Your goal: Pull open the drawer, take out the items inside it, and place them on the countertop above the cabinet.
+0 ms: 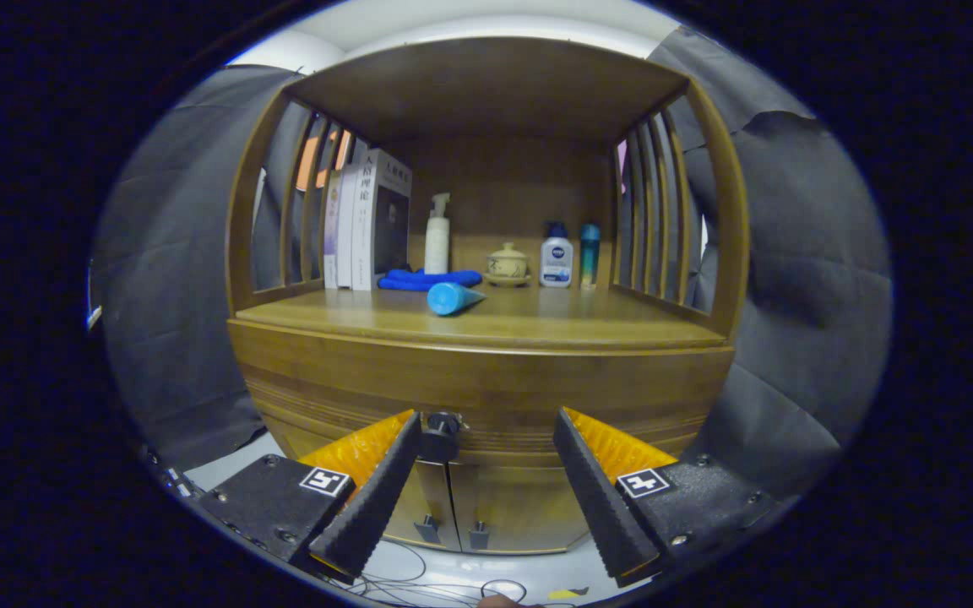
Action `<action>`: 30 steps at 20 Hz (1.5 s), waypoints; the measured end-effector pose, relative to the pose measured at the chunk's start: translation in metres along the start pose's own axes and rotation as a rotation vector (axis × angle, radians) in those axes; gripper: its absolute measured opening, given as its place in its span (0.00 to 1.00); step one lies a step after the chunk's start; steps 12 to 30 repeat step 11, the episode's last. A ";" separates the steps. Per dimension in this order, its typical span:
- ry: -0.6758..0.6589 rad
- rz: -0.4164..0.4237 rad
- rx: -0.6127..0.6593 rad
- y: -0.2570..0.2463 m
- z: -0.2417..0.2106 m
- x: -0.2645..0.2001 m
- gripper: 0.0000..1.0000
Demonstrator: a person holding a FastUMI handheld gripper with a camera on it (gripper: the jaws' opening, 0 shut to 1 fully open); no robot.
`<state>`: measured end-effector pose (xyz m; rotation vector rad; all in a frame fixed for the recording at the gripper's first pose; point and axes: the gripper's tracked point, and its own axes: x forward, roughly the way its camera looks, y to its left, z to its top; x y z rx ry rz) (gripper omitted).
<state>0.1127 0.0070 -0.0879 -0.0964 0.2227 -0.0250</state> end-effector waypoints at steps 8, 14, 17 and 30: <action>-0.139 0.067 0.092 -0.007 0.033 -0.102 1.00; -0.175 0.078 0.111 -0.011 0.039 -0.140 1.00; -0.175 0.078 0.111 -0.011 0.039 -0.140 1.00; -0.175 0.078 0.111 -0.011 0.039 -0.140 1.00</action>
